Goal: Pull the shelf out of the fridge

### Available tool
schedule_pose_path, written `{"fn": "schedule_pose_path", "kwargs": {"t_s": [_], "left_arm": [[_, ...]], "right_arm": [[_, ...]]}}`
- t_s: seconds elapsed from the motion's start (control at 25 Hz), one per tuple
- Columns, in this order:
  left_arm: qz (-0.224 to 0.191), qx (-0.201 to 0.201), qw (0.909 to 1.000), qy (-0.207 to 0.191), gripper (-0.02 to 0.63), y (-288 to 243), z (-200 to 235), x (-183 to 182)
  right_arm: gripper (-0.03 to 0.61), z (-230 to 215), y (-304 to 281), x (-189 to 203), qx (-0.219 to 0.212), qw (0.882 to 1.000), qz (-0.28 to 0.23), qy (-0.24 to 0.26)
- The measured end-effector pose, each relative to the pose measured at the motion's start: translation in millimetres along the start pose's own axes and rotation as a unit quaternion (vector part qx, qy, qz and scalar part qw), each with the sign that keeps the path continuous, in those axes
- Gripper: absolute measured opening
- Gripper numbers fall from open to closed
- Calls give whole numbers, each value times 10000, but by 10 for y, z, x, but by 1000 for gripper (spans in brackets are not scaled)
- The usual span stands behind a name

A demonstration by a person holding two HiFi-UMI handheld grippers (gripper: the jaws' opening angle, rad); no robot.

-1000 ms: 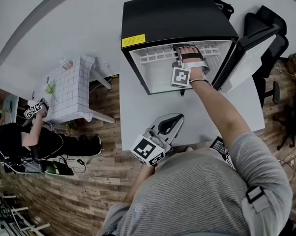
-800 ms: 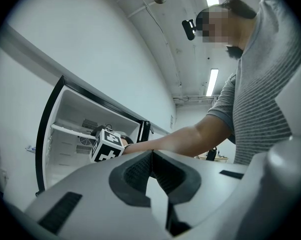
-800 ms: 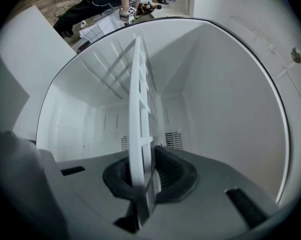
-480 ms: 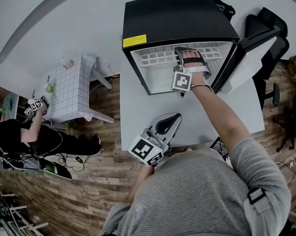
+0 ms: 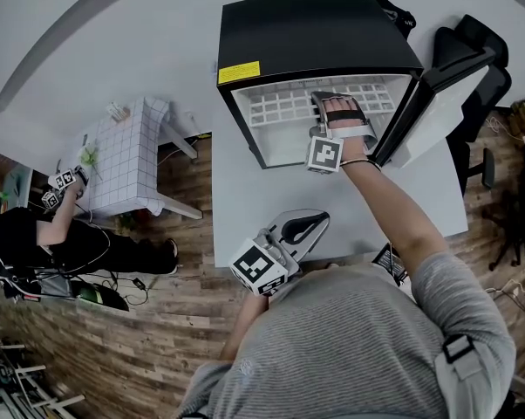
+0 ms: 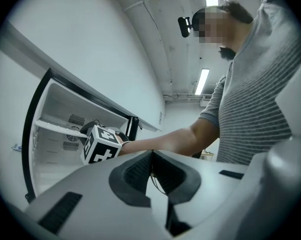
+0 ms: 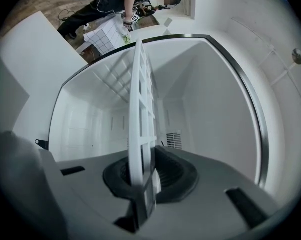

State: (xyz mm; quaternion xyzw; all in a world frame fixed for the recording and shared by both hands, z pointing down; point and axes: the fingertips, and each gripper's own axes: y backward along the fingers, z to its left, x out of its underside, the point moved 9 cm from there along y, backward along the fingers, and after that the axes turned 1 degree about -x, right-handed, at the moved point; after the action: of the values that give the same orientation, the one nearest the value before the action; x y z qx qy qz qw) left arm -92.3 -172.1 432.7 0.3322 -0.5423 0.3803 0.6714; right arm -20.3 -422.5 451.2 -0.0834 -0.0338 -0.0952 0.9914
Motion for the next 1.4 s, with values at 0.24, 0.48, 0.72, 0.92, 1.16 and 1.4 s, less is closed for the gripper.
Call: {"fn": "schedule_pose_path", "kwargs": {"t_s": [0.24,0.48,0.72,0.92,1.16,1.4], "left_arm": [[189,1111,9934,193,11,-100,-171,7],[203,2121,9768,211,11,-183,-450,-133],[243,2363,9713,83,12,-241,-599,-111],[337,2621,9643,187,11,-244,-646,-85],[433,3580,9314,493,11,-193,-699,-129],[568,4366,8964,523,11,-186,-690,-196]], "right_arm": [[34,-83,189,-99,-127,9987,-322,-370],[34,-72,235,-61,14,9997,-226,27],[34,-62,357,-97,-78,9992,-334,-197],[34,-63,419,-113,-174,9988,-359,-286],[35,-58,446,-115,-198,9989,-354,-253],[35,-63,449,-114,-212,9990,-328,-211]]}}
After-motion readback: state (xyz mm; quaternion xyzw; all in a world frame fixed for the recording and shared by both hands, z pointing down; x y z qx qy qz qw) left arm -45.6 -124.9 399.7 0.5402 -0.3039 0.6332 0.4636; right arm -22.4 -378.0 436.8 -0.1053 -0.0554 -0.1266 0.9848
